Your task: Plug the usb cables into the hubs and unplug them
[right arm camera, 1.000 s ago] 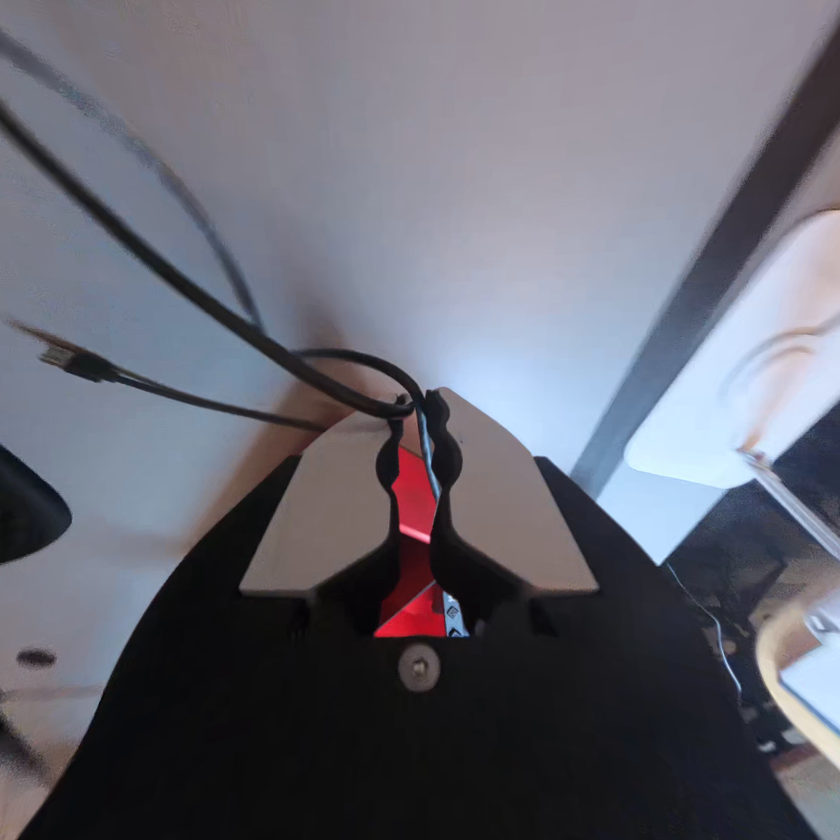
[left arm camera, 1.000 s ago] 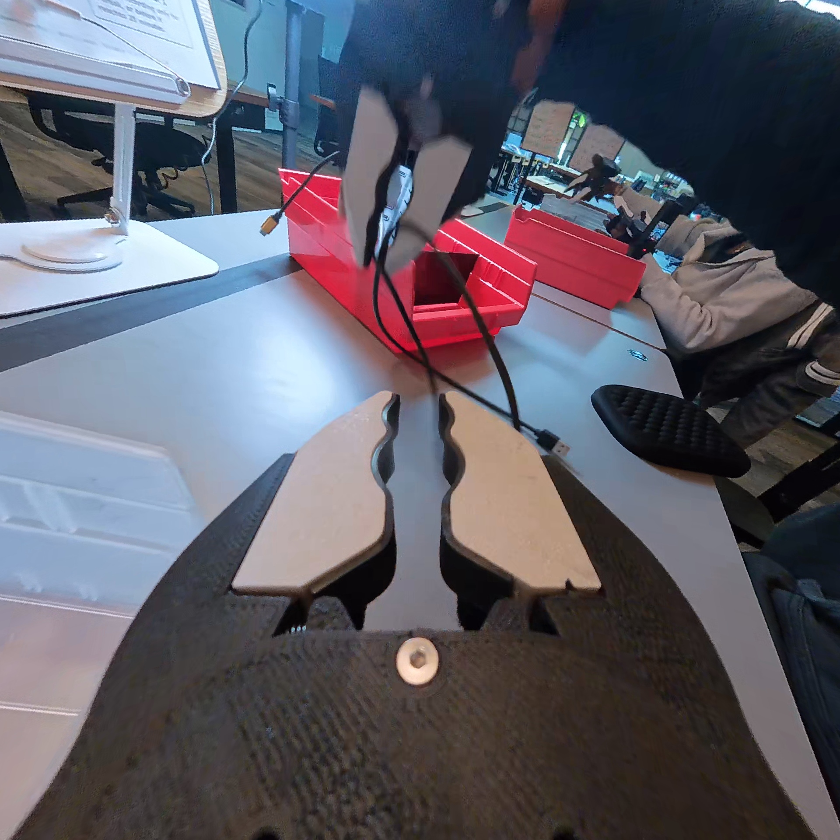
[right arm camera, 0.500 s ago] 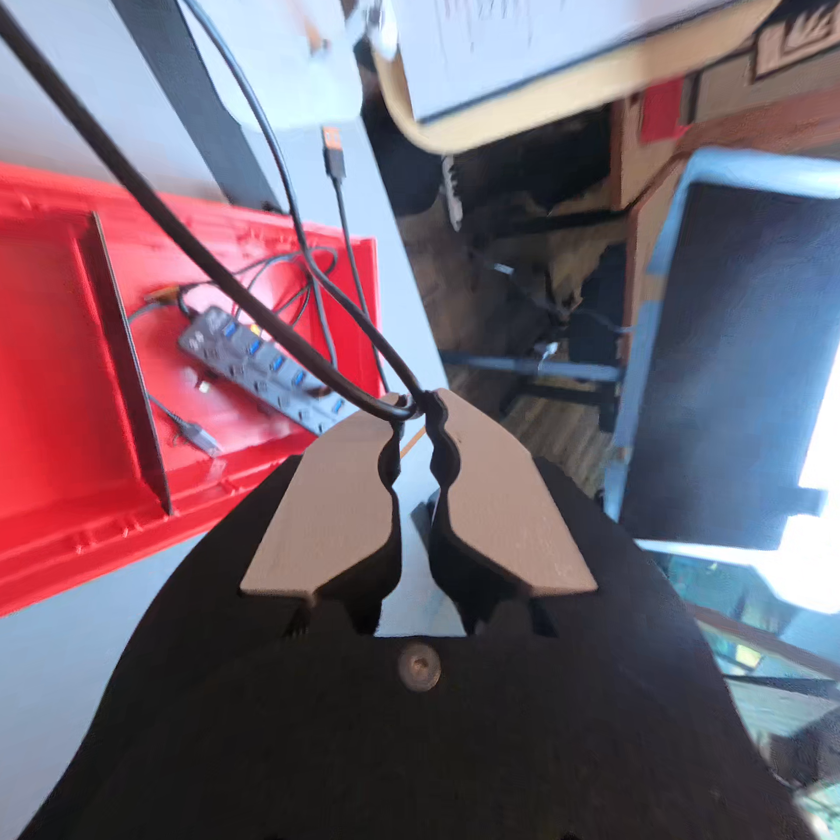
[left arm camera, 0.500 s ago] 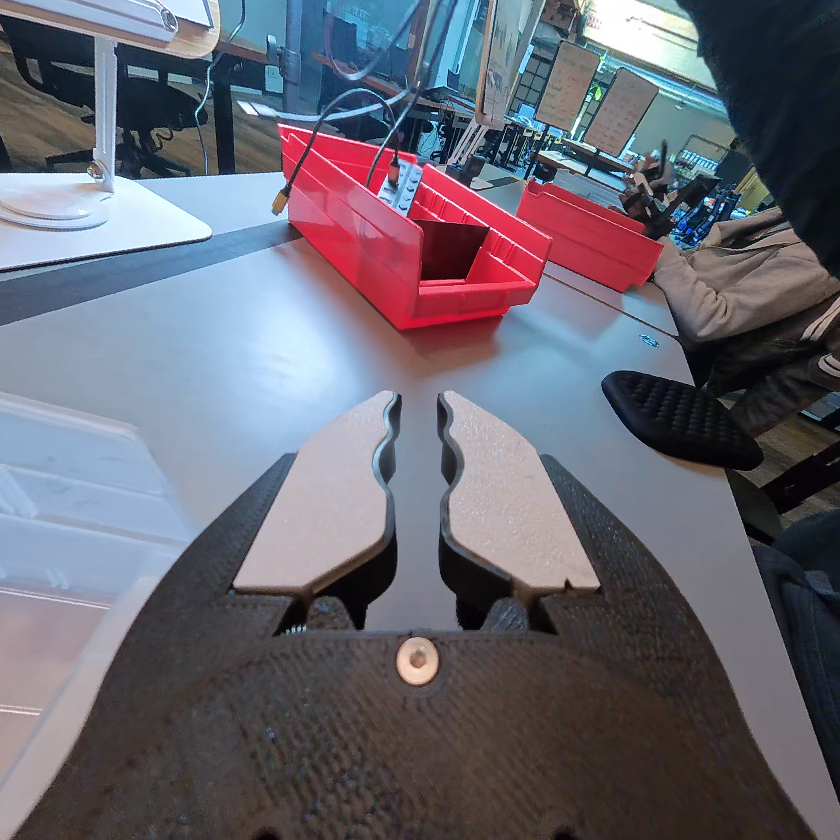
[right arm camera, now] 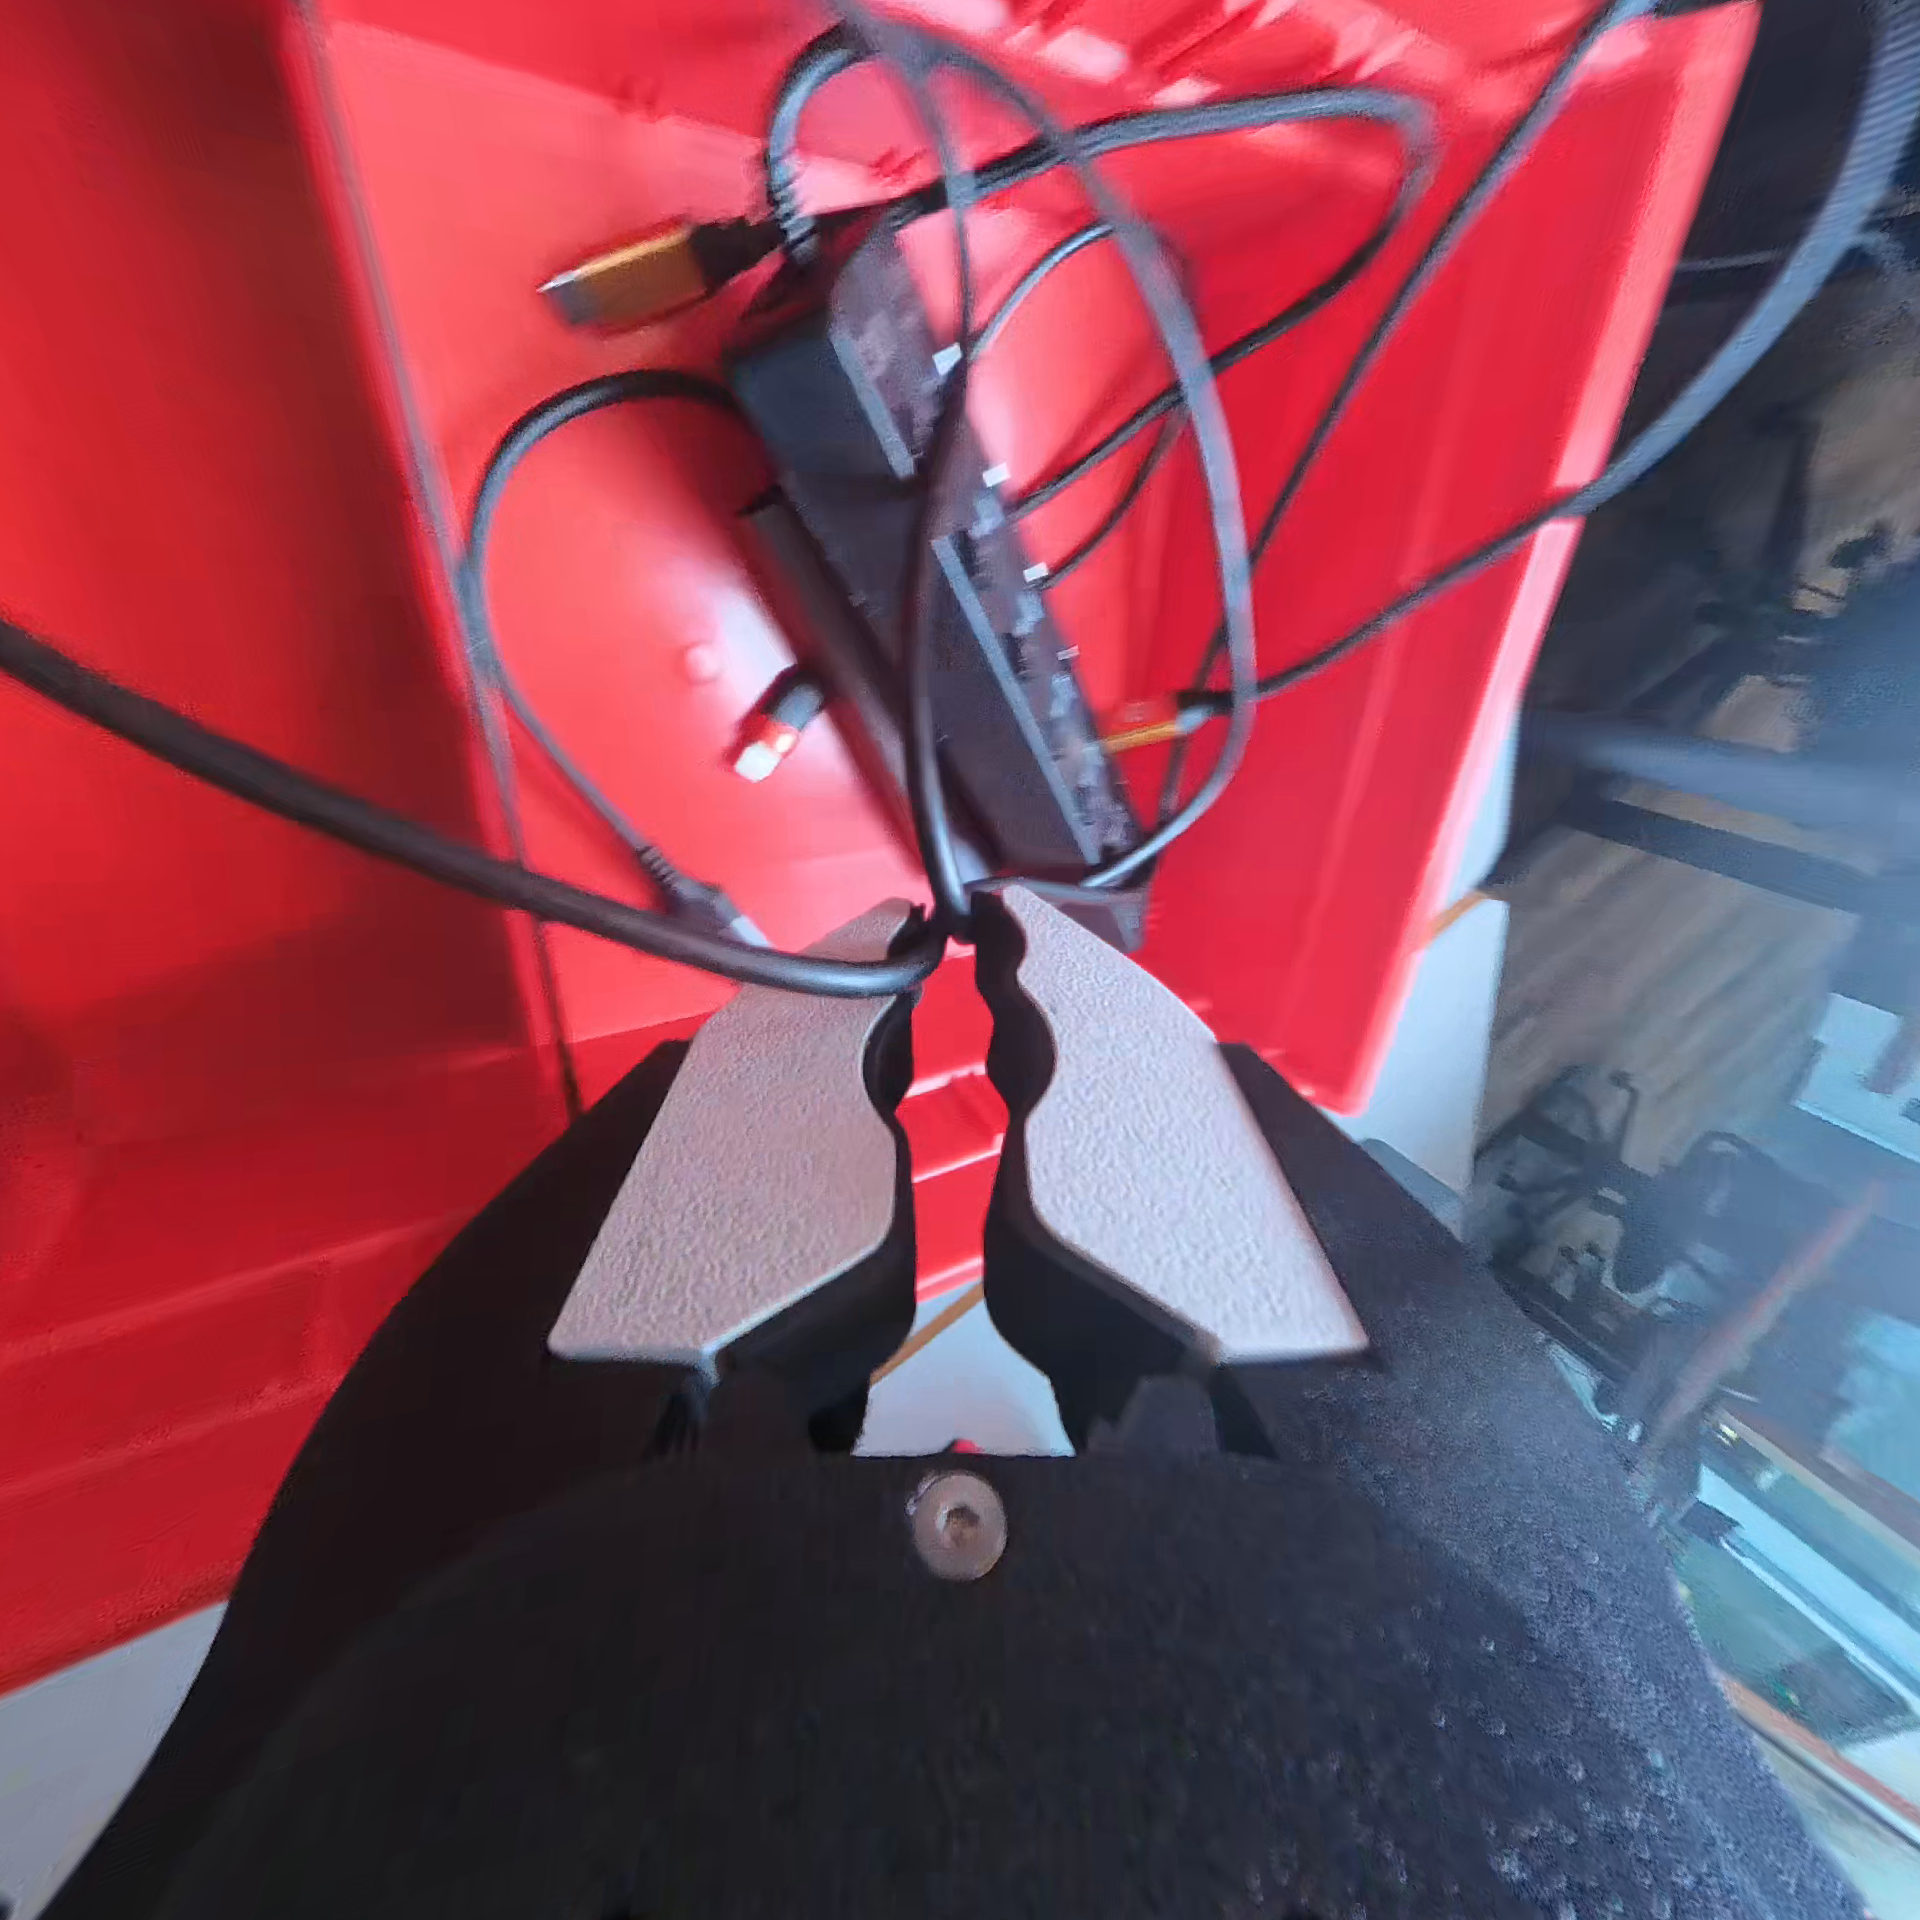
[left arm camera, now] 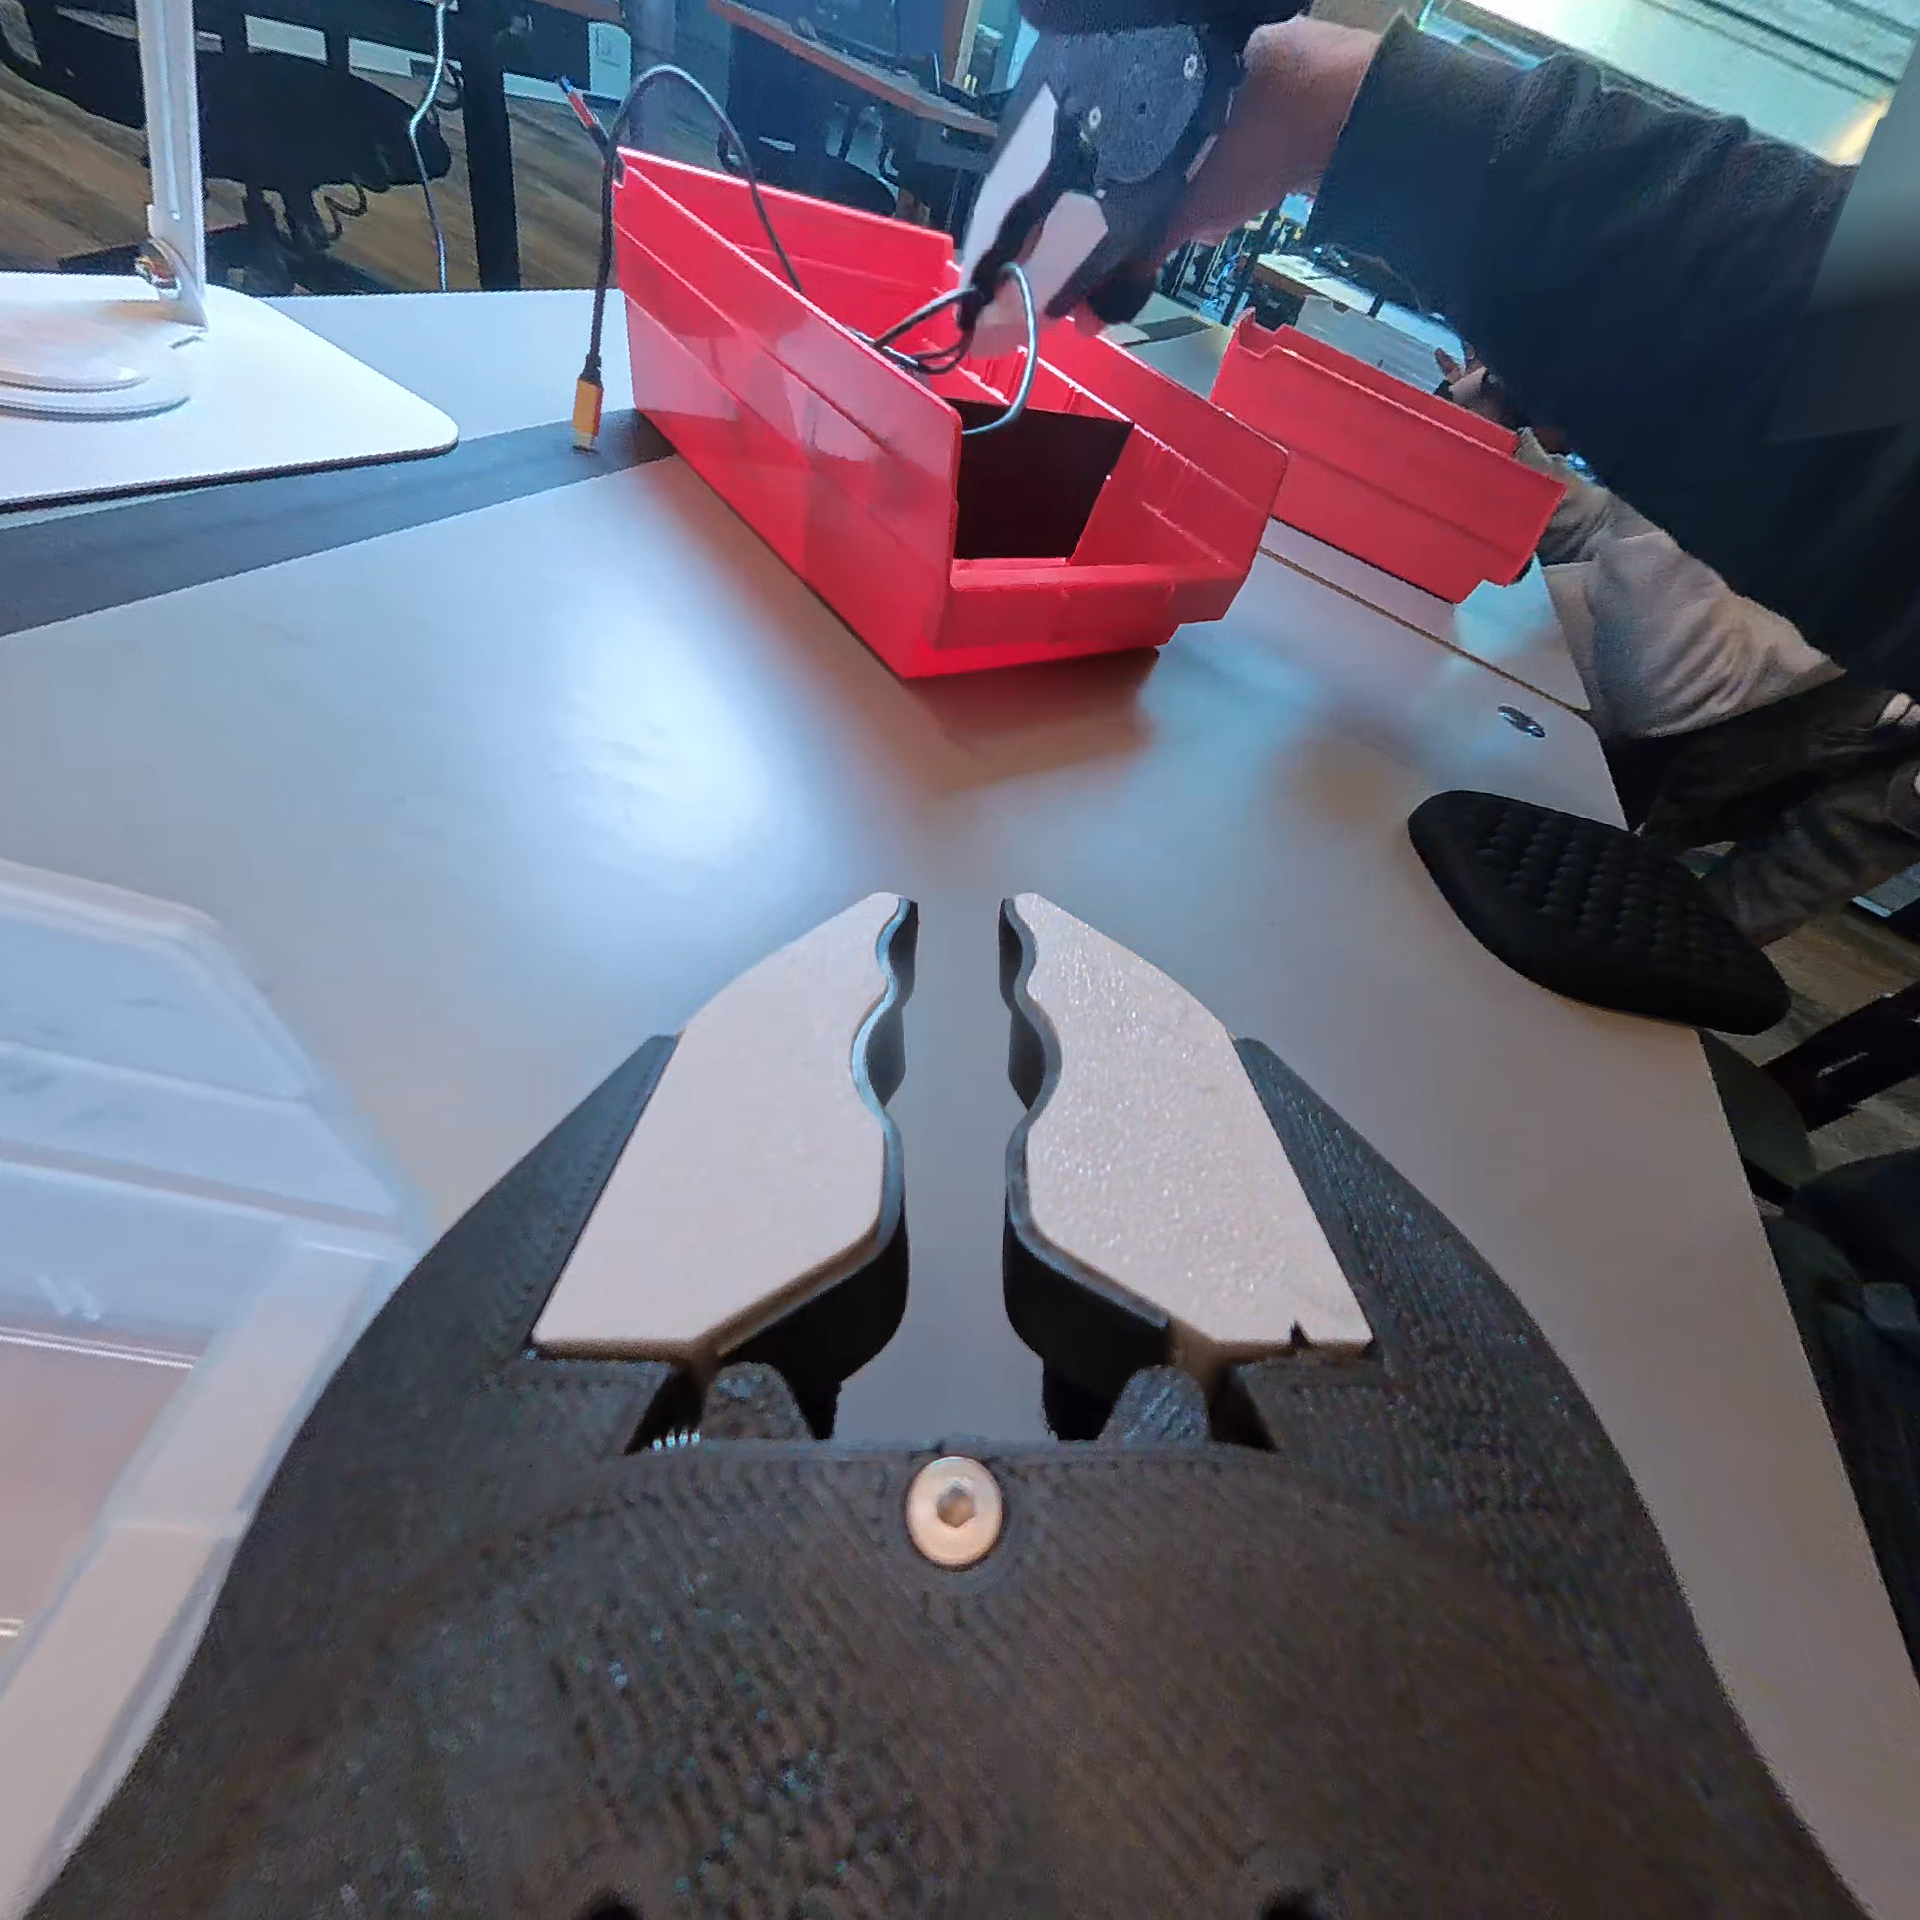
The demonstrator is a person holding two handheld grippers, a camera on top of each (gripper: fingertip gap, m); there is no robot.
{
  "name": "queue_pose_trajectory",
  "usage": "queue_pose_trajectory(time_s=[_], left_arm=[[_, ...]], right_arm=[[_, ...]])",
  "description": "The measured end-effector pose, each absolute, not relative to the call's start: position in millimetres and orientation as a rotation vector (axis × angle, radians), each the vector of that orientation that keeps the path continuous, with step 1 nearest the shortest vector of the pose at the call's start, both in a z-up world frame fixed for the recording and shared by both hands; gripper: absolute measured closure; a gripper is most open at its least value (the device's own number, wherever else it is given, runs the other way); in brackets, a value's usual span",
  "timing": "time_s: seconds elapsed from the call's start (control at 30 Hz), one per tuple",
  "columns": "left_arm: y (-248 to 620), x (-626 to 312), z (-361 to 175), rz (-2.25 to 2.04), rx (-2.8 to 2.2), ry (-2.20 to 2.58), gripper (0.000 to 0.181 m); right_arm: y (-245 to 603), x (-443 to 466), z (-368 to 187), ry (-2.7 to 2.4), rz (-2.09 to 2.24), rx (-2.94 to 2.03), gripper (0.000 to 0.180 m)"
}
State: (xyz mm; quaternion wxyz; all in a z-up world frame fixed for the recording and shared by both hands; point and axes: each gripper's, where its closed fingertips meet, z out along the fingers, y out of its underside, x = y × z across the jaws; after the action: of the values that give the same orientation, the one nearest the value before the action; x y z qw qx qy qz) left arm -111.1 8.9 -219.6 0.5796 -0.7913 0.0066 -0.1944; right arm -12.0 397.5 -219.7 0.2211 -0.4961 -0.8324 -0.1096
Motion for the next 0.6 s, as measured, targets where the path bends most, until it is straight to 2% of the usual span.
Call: queue_pose_trajectory(time_s=[0.17, 0.2, 0.27, 0.33, 0.47, 0.6], left_arm=[[8, -117, -222, -0.412, -1.866, 0.001, 0.155], [8, -119, -220, -0.406, -1.862, -0.012, 0.151], [7, -123, -218, -0.384, -1.859, -0.03, 0.145], [4, -129, -211, -0.341, -1.859, -0.038, 0.139], [-14, -149, -189, -0.101, -1.91, 0.008, 0.131], [-52, -188, -193, 0.183, -2.121, 0.02, 0.122]], right_arm=[[385, 6, -240, -2.359, -0.353, -1.37, 0.161], [383, 7, -234, -2.329, -0.313, -1.395, 0.153], [380, 10, -214, -2.255, -0.209, -1.459, 0.125], [372, 15, -192, -2.207, -0.083, -1.501, 0.112], [328, 16, -158, -2.157, 0.116, -1.415, 0.11], [250, 18, -175, -2.315, 0.206, -1.295, 0.114]])
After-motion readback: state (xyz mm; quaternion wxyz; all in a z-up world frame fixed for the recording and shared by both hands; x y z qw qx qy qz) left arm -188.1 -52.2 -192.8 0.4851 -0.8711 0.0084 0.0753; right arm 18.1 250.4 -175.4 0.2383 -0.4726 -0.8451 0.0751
